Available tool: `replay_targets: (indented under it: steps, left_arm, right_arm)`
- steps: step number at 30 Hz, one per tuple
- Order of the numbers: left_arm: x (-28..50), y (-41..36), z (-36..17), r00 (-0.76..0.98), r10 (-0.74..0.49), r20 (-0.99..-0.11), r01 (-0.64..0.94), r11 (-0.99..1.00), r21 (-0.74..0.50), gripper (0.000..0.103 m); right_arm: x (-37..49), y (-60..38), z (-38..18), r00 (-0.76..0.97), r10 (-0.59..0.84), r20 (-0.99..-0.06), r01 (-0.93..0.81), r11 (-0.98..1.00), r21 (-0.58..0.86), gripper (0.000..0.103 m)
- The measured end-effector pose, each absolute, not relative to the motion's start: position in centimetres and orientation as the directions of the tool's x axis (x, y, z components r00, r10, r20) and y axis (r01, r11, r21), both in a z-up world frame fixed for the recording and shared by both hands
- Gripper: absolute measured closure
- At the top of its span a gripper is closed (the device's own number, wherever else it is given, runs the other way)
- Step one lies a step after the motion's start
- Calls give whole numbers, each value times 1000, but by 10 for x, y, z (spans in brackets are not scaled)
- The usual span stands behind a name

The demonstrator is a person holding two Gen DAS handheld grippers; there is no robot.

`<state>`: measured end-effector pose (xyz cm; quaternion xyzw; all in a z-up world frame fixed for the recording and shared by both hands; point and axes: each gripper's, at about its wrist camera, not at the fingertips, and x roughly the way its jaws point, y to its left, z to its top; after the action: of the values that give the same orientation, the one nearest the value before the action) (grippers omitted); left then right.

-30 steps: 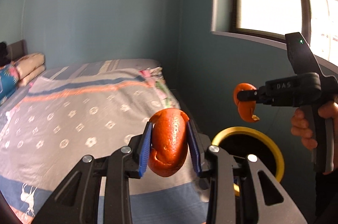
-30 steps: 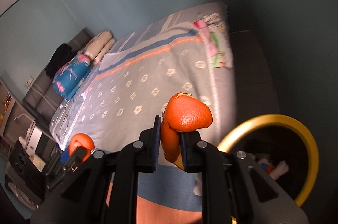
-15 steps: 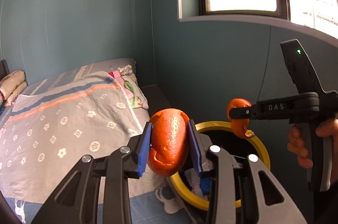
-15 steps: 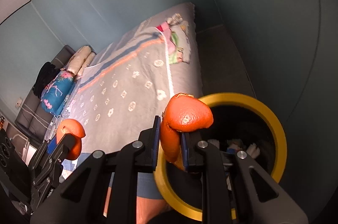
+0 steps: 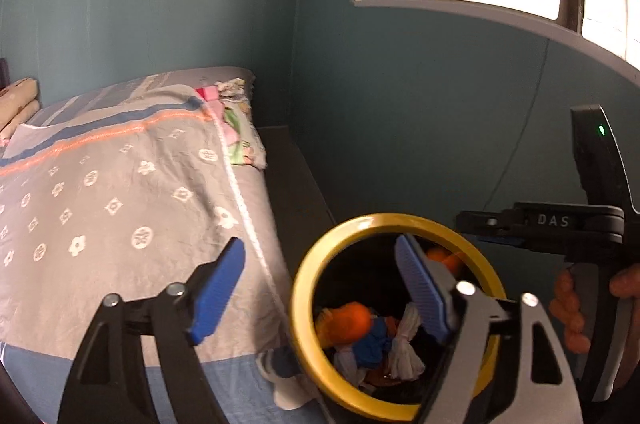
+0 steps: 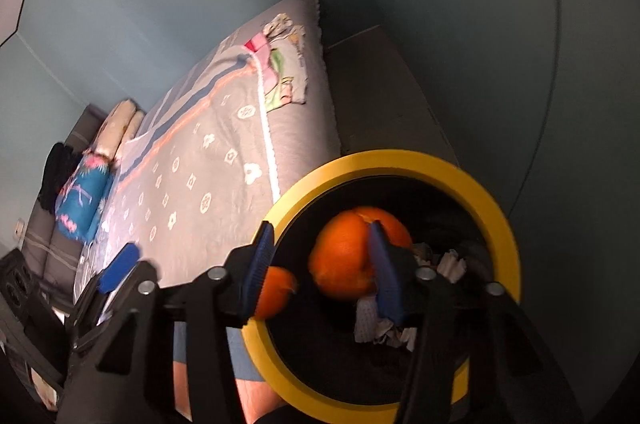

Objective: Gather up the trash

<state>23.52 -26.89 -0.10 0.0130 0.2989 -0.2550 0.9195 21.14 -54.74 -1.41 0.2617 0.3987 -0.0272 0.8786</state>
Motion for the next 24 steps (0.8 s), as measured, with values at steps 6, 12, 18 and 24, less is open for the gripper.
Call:
replay_targets:
  steps: [6,12,18,24]
  left_arm:
    - [233,-219,10,744,-424,-516,403,901,-158,8]
    - [210,-154,18,814,-333,-476,302,942,-143,8]
    - [163,-96,33,885,-223,-409,204,975,-91,8]
    - [108,-56,47,924,-150,-351,141,989,-53,8]
  right_arm:
    - [205,-538,-7,690,131,-711,277,861,428,38]
    - [190,-490,10,727,42,-685,254,911,326,11]
    - [174,-410,22,768,-11,-640,181,963,200,8]
    - [133,-317,30,847,-43,-529,120,986,112,8]
